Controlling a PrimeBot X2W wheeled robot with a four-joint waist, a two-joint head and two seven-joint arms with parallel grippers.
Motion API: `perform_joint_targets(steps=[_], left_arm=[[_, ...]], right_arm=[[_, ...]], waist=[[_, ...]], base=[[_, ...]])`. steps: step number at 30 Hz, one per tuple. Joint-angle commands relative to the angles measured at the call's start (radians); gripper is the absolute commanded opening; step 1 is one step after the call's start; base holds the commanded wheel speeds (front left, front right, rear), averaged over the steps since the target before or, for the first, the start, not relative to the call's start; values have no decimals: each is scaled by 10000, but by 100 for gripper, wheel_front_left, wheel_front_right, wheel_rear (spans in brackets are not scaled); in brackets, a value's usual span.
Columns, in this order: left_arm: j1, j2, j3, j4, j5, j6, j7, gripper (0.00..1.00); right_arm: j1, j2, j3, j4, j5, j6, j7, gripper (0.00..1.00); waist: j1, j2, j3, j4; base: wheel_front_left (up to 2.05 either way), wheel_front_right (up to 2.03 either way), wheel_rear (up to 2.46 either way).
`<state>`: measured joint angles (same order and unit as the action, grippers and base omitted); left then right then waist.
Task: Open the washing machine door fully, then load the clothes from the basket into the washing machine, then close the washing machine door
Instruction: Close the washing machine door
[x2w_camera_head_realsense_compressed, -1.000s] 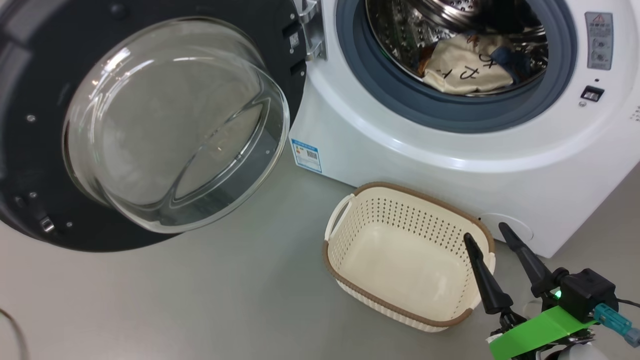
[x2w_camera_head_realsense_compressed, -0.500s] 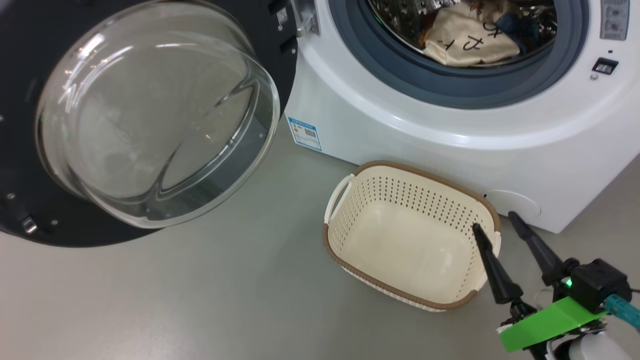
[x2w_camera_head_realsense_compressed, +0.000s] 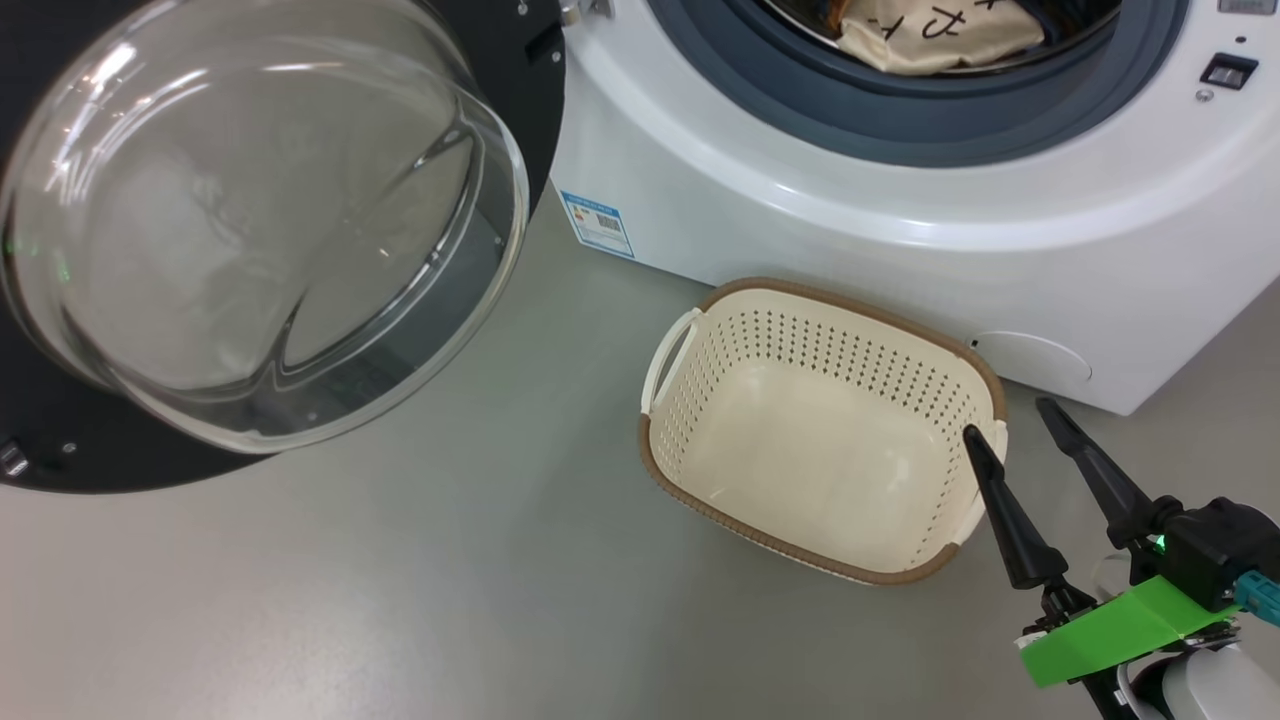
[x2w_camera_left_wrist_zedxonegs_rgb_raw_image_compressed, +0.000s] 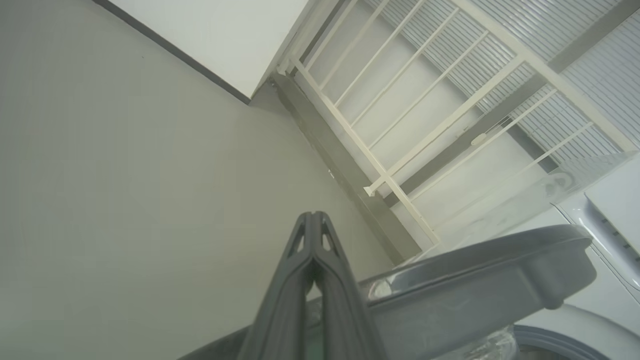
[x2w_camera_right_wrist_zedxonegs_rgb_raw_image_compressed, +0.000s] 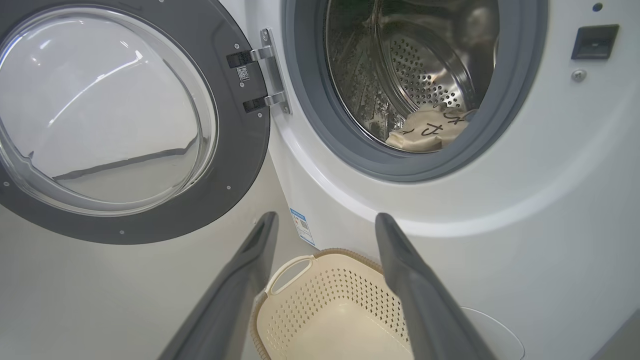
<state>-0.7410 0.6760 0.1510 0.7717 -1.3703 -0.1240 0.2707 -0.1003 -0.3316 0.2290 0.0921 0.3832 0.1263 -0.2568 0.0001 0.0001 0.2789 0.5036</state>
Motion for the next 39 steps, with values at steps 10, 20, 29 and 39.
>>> perform_joint_targets(steps=[10, 20, 29, 39], left_arm=[[-105, 1044, -177, -18, -532, -67, 1055, 0], [250, 907, -594, -38, -909, -67, 1903, 0], [625, 927, -996, -533, -1245, -67, 3145, 0], [1085, 1056, -1282, -1324, -1682, -67, 4501, 0]], right_arm=[[-311, -377, 310, -338, 85, 44, -49, 100], [-288, -281, 370, -291, 84, 44, -49, 100], [-215, -166, 359, -227, 91, 44, -49, 100], [-94, -23, 295, -189, 103, 44, -49, 100]], waist=[[-1, -1, 265, -159], [-1, -1, 58, -197], [-1, -1, -219, -163], [-1, -1, -594, -147]], base=[[0, 0, 0], [0, 0, 0], [0, 0, 0], [0, 0, 0]])
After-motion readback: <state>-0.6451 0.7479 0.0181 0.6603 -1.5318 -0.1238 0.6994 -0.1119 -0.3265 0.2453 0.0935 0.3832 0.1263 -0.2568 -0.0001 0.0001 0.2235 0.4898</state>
